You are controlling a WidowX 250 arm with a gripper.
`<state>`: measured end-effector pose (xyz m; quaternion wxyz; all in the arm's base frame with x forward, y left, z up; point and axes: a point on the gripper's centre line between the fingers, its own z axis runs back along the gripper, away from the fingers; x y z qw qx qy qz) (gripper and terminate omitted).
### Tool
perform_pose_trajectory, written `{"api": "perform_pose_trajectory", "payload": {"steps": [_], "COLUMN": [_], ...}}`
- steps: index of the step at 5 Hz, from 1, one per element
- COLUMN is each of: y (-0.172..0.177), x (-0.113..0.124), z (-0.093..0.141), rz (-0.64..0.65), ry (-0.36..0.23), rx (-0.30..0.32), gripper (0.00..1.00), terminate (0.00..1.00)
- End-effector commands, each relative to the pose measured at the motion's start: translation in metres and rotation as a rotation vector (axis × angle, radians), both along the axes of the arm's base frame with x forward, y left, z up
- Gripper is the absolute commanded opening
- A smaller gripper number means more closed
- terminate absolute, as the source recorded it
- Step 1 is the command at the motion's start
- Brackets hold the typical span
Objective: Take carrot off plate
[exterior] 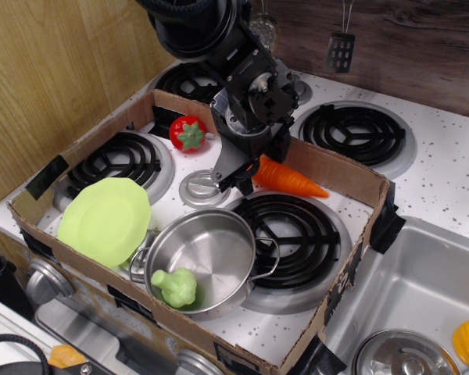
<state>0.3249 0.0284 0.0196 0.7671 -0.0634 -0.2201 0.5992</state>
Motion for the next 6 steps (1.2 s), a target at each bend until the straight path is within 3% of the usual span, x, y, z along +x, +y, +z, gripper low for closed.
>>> {"api": "perform_pose_trajectory", "payload": {"steps": [1, 3, 4, 6], "y": [0.003, 0.002, -0.003, -0.003], "x": [0.004, 0.004, 0.001, 0.001], "z": [0.040, 0.073, 0.071, 0.071], "rz": [-0.003, -0.038, -0.107, -0.107], "ry": [-0.028, 0.020, 0.014, 0.014], "rx": [0.054, 0.107, 0.164, 0.164], "gripper": [1.00, 1.00, 1.00, 1.00], "terminate": [0.00, 0.00, 0.00, 0.00]}}
